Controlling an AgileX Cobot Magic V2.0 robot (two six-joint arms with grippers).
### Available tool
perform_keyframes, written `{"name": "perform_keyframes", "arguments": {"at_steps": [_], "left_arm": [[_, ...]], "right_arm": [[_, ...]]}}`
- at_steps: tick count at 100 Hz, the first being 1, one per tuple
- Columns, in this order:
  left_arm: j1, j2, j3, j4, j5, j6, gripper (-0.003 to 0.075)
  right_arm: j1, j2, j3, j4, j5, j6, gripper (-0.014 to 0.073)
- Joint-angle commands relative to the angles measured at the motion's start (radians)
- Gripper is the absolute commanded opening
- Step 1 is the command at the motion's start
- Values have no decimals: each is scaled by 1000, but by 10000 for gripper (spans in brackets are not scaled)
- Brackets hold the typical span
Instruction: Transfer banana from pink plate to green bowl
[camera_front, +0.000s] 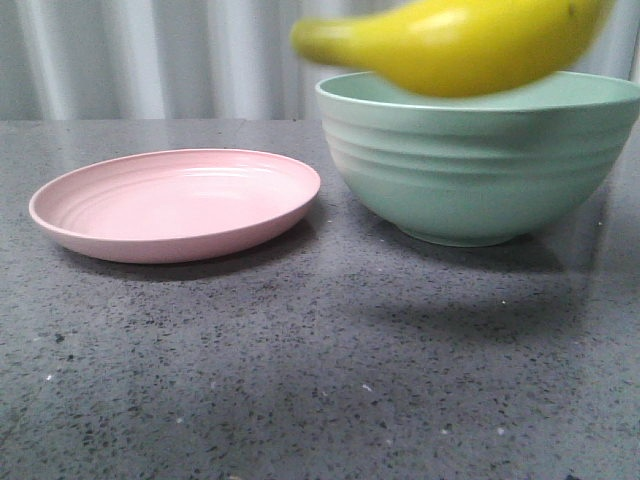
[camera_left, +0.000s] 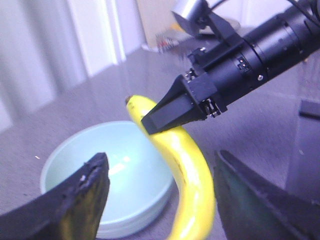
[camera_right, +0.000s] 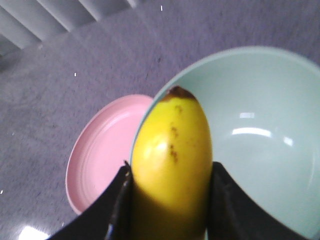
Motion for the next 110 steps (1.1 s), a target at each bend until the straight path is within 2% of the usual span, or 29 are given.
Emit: {"name": "perform_keyframes", "arguments": {"at_steps": [1, 10, 43, 72, 81, 93, 98, 110], "left_arm": [[19, -49, -34, -1, -65, 0, 421], [31, -67, -34, -1, -65, 0, 421], [31, -66, -34, -22, -65, 0, 420], [31, -65, -34, -45, -65, 0, 420], [31, -65, -34, -54, -65, 0, 421], [31, -65, -34, -54, -65, 0, 421], [31, -65, -34, -54, -65, 0, 421], [31, -65, -34, -54, -65, 0, 420]], "right_arm": [[-3, 8, -74, -78, -135, -4, 71], [-23, 41, -108, -128, -163, -4, 71], [-70, 245, -130, -134, -282, -4, 71], [-70, 366, -130, -135, -290, -4, 81], [-70, 372, -130, -146, -290, -4, 146], [-70, 372, -130, -173, -285, -4, 331], [-70, 372, -130, -173, -282, -4, 383], [-70, 372, -130, -173, -289, -4, 405]]}}
